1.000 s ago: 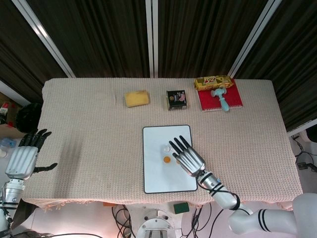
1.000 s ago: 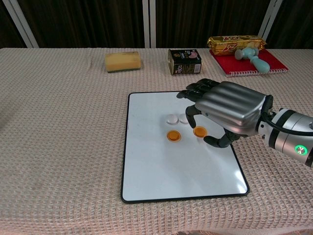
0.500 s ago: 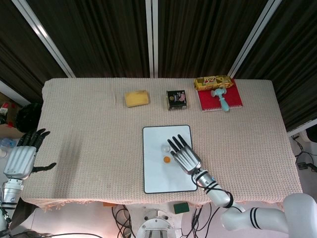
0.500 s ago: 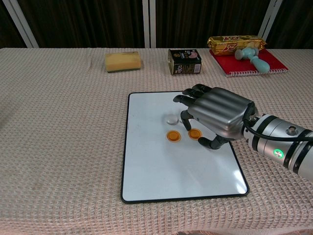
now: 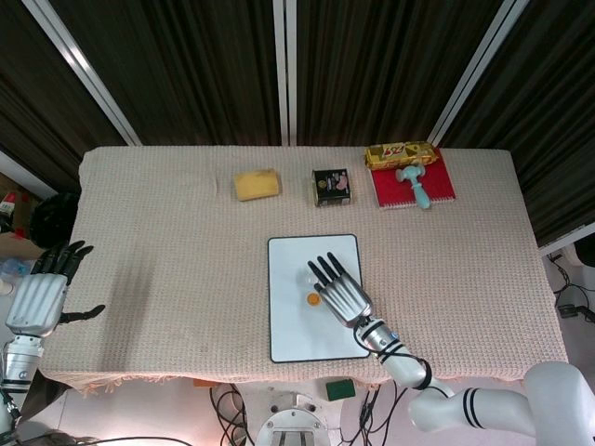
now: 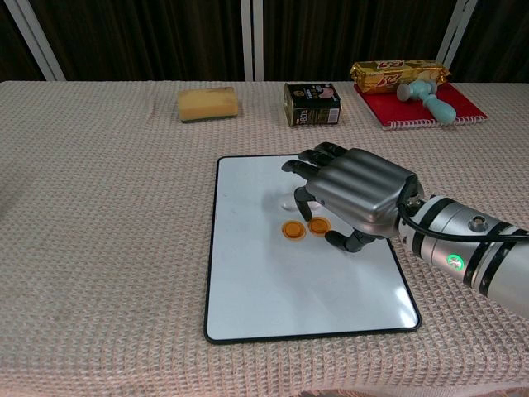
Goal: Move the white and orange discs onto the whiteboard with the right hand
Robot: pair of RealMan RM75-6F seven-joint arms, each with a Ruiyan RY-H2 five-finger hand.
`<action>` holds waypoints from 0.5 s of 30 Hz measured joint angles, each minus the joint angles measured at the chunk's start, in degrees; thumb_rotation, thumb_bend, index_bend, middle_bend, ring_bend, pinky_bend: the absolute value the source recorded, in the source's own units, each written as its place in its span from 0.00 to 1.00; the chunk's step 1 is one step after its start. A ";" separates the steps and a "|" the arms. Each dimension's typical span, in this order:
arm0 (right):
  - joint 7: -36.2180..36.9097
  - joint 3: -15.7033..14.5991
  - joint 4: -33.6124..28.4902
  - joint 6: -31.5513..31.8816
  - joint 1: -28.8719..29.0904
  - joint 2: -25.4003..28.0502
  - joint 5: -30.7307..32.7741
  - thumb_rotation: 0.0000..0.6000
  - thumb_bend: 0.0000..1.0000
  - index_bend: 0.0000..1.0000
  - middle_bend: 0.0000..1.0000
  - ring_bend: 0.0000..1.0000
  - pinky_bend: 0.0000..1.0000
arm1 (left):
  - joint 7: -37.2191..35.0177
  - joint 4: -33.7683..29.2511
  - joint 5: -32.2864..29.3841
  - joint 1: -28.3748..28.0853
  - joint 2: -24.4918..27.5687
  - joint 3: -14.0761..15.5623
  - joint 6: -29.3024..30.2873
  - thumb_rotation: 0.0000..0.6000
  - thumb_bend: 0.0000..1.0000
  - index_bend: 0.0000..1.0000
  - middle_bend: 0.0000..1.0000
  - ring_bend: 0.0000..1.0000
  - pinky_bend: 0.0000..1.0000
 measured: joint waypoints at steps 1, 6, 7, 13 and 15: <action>-0.07 0.04 0.01 -0.05 0.03 -0.07 0.09 1.00 0.39 0.59 0.02 0.00 0.00 | -0.02 0.01 0.00 -0.02 -0.01 0.00 -0.03 0.85 0.04 0.13 0.09 0.00 0.11; -0.59 0.30 -0.08 -0.30 0.23 -0.32 0.54 1.00 0.39 0.59 0.02 0.00 0.00 | -0.16 0.18 -0.22 -0.07 -0.04 -0.05 -0.27 0.85 0.04 0.13 0.09 0.00 0.11; -0.72 0.34 -0.08 -0.35 0.28 -0.37 0.61 1.00 0.39 0.59 0.02 0.00 0.00 | -0.19 0.22 -0.34 -0.09 -0.05 -0.07 -0.40 0.85 0.04 0.13 0.09 0.00 0.11; -1.15 0.50 -0.17 -0.55 0.50 -0.51 1.03 1.00 0.39 0.57 0.02 0.00 0.00 | -0.35 0.27 -0.31 -0.05 -0.03 -0.13 -0.24 0.85 0.04 0.13 0.09 0.00 0.11; -1.22 0.52 -0.19 -0.54 0.54 -0.49 1.06 1.00 0.39 0.56 0.02 0.00 0.00 | -0.40 0.30 -0.38 -0.06 -0.04 -0.14 -0.31 0.85 0.04 0.13 0.09 0.00 0.11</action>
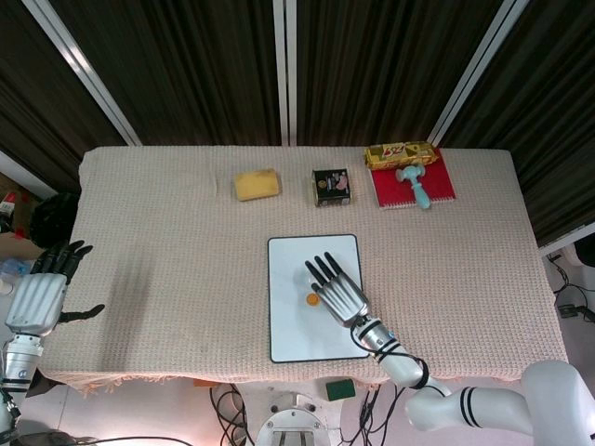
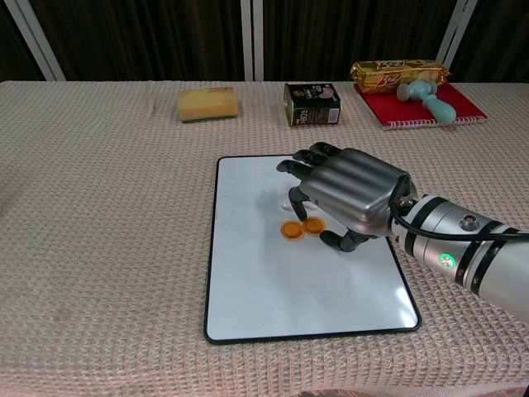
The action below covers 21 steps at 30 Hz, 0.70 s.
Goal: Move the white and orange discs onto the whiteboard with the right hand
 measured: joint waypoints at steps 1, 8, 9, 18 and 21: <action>-0.05 0.01 -0.02 -0.01 0.02 0.01 0.06 1.00 0.39 0.56 0.02 0.00 0.00 | -0.01 0.03 -0.02 -0.02 0.00 0.00 -0.05 0.85 0.04 0.13 0.09 0.00 0.11; -0.36 -0.15 -0.75 -0.23 0.14 0.54 0.31 1.00 0.37 0.44 0.01 0.00 0.00 | 0.05 0.00 0.12 -0.04 -0.03 0.04 -0.05 0.85 0.04 0.13 0.09 0.00 0.11; -0.37 -0.15 -0.84 -0.22 0.15 0.61 0.33 1.00 0.37 0.42 0.01 0.00 0.00 | 0.07 -0.01 0.10 -0.05 -0.03 0.03 -0.05 0.86 0.04 0.13 0.09 0.00 0.11; -0.35 -0.25 -1.45 -0.07 0.14 1.19 0.46 1.00 0.35 0.32 0.01 0.00 0.00 | 0.26 -0.11 0.10 -0.06 -0.06 0.06 -0.10 0.85 0.04 0.13 0.09 0.00 0.11; -0.12 -0.33 -1.95 0.09 0.10 1.50 0.25 1.00 0.35 0.32 0.01 0.00 0.00 | 0.35 -0.15 0.13 -0.07 -0.06 0.06 -0.08 0.85 0.04 0.13 0.09 0.00 0.11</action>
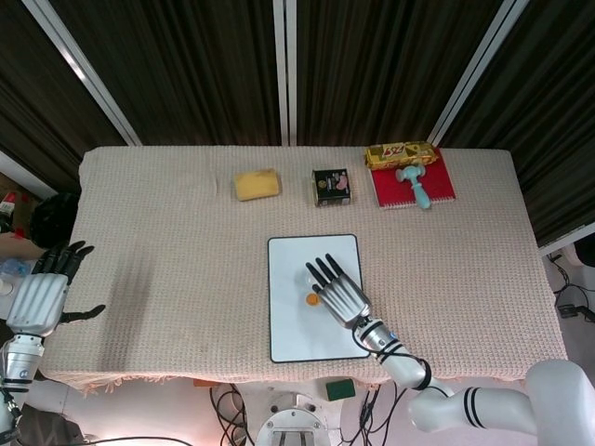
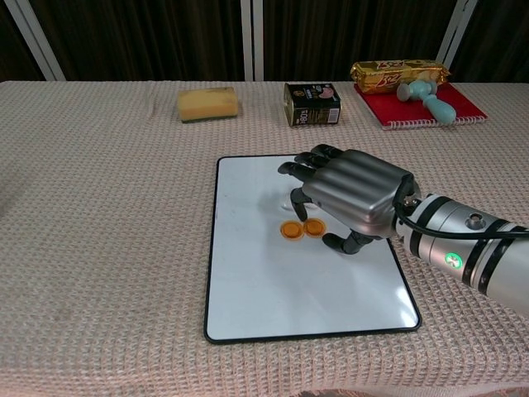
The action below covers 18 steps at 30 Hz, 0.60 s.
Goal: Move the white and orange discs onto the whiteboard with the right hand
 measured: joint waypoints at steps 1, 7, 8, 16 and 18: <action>0.20 -0.05 -0.34 0.23 -0.07 0.22 -0.29 1.00 0.35 0.32 0.01 0.00 0.00 | 0.02 -0.02 0.01 0.00 0.00 0.02 -0.02 0.85 0.04 0.13 0.09 0.00 0.11; 1.94 -0.80 -4.21 4.06 -1.34 3.07 -4.36 1.00 0.35 0.28 0.01 0.00 0.00 | 0.05 -0.02 0.13 0.07 0.01 0.02 0.21 0.85 0.04 0.13 0.09 0.00 0.11; 2.38 -0.96 -4.98 5.05 -1.69 3.78 -5.29 1.00 0.34 0.26 0.01 0.00 0.00 | 0.10 -0.05 0.14 0.07 0.01 0.02 0.23 0.85 0.04 0.13 0.09 0.00 0.11; 10.82 -2.54 -9.18 18.15 -7.45 11.10 -14.36 1.00 0.29 0.00 0.00 0.00 0.00 | 0.64 -0.59 0.84 0.23 0.02 0.14 0.97 0.85 0.04 0.13 0.09 0.00 0.11; 13.30 -2.88 -8.77 21.95 -9.79 12.63 -15.40 1.00 0.28 0.00 0.00 0.00 0.00 | 0.81 -0.76 1.09 0.29 0.00 0.18 1.22 0.85 0.04 0.13 0.09 0.00 0.11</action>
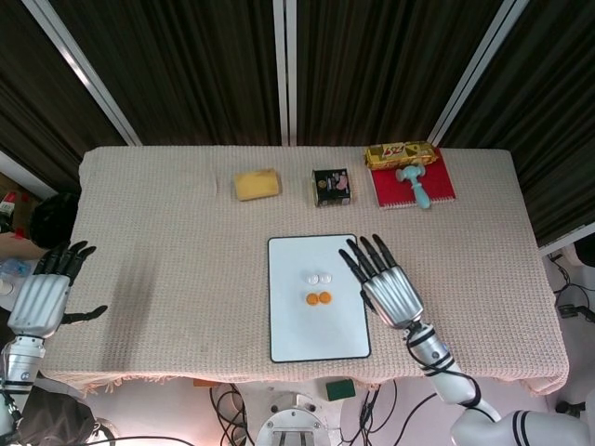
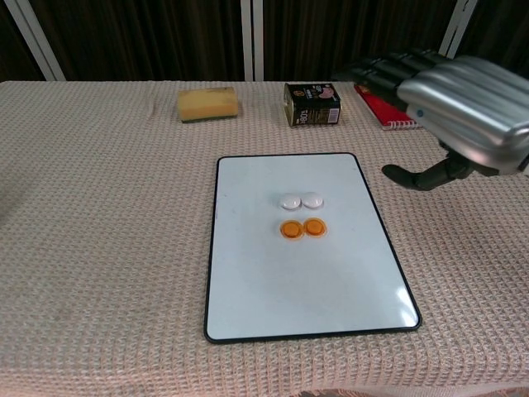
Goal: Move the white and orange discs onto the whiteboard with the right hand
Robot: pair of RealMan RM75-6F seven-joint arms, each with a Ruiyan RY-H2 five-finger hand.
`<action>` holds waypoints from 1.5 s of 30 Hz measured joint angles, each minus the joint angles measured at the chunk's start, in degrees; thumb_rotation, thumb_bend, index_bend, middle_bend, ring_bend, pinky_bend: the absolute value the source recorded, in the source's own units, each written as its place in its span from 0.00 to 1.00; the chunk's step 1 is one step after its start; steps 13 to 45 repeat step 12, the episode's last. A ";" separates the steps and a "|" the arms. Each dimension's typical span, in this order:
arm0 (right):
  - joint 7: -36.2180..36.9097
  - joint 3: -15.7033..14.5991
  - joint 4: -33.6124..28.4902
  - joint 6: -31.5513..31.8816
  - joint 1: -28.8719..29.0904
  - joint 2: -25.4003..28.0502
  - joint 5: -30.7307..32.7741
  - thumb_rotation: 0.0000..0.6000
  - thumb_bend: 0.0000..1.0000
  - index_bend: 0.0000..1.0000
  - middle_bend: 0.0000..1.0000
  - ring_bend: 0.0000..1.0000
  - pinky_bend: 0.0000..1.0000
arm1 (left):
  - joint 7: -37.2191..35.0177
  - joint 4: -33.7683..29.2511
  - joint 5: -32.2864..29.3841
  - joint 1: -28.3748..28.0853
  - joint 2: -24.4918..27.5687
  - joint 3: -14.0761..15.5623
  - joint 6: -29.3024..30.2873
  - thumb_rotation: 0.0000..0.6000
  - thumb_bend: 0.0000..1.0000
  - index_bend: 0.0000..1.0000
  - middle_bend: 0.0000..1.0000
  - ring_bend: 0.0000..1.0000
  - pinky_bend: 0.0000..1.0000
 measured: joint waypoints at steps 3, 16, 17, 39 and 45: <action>3.38 -0.33 0.71 5.78 -5.15 2.70 0.47 1.00 0.27 0.00 0.00 0.00 0.00 | 0.29 -0.20 0.39 0.11 -0.08 0.05 0.49 0.85 0.04 0.13 0.09 0.00 0.11; 14.05 -0.57 -0.76 11.95 -17.99 11.84 11.20 1.00 0.27 0.00 0.00 0.00 0.00 | 1.38 -1.07 1.25 0.43 -0.07 0.28 1.41 0.85 0.04 0.13 0.09 0.00 0.11; 14.05 -0.57 -0.76 11.95 -17.99 11.84 11.20 1.00 0.27 0.00 0.00 0.00 0.00 | 1.38 -1.07 1.25 0.43 -0.07 0.28 1.41 0.85 0.04 0.13 0.09 0.00 0.11; 14.05 -0.57 -0.76 11.95 -17.99 11.84 11.20 1.00 0.27 0.00 0.00 0.00 0.00 | 1.38 -1.07 1.25 0.43 -0.07 0.28 1.41 0.85 0.04 0.13 0.09 0.00 0.11; 14.05 -0.57 -0.76 11.95 -17.99 11.84 11.20 1.00 0.27 0.00 0.00 0.00 0.00 | 1.38 -1.07 1.25 0.43 -0.07 0.28 1.41 0.85 0.04 0.13 0.09 0.00 0.11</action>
